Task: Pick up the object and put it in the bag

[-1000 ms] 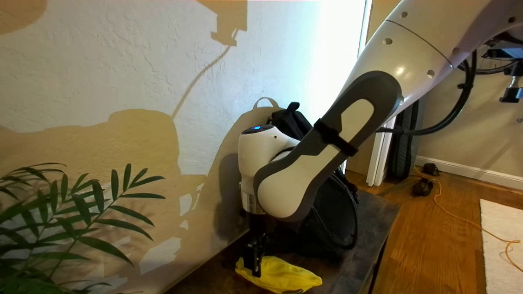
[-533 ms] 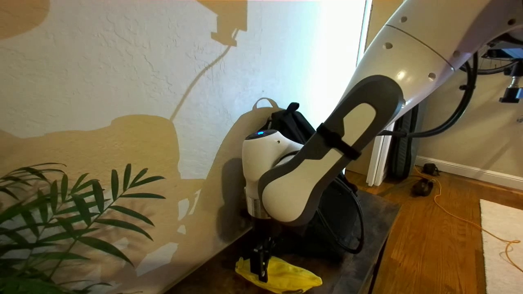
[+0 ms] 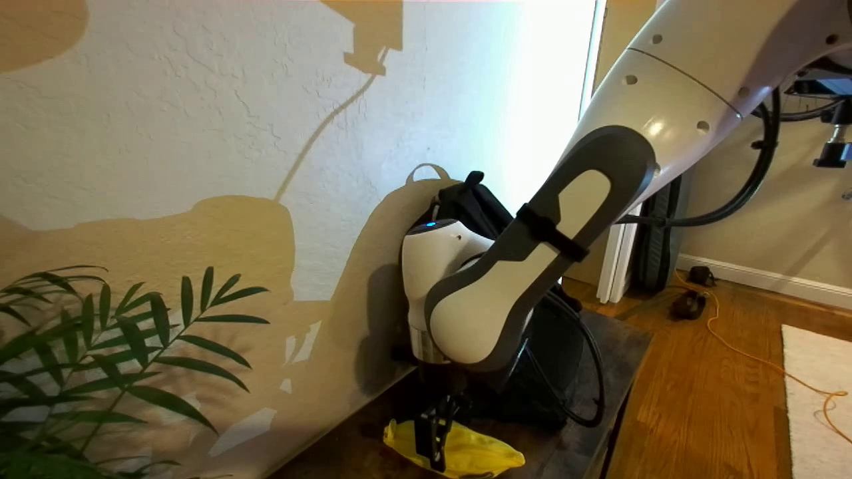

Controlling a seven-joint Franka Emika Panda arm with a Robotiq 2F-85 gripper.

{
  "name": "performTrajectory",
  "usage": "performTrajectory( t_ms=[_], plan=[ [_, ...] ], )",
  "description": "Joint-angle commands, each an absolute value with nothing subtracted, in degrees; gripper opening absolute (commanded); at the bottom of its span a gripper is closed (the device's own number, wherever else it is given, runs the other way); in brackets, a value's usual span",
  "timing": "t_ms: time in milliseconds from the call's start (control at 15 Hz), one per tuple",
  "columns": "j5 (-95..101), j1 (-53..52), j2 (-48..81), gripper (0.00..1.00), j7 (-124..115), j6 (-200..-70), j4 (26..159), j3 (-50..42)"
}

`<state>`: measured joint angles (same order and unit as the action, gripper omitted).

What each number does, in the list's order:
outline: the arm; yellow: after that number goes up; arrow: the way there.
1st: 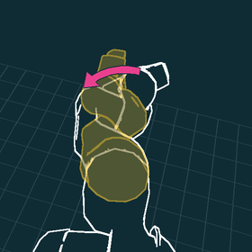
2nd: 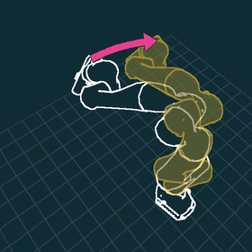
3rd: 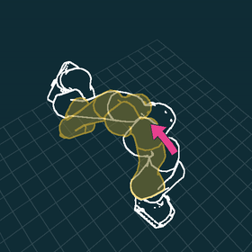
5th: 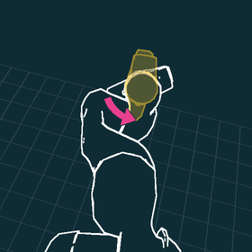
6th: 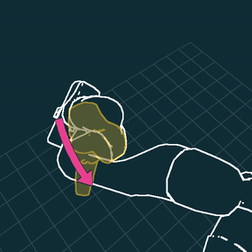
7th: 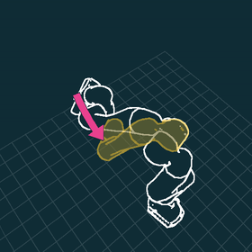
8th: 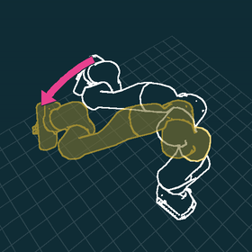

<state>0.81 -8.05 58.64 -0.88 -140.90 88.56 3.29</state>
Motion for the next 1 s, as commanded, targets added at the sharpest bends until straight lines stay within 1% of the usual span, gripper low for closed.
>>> performTrajectory(
  t_ms=[0,867,933],
  plan=[
    [-1.5,-6.1,58.0,1.00,-0.3,-140.8,89.4,5.5],
    [-1.8,-5.6,59.8,1.00,1.9,-140.5,88.6,6.2],
    [-2.0,-5.5,60.0,0.87,2.1,-140.8,88.4,6.4]
  ],
)
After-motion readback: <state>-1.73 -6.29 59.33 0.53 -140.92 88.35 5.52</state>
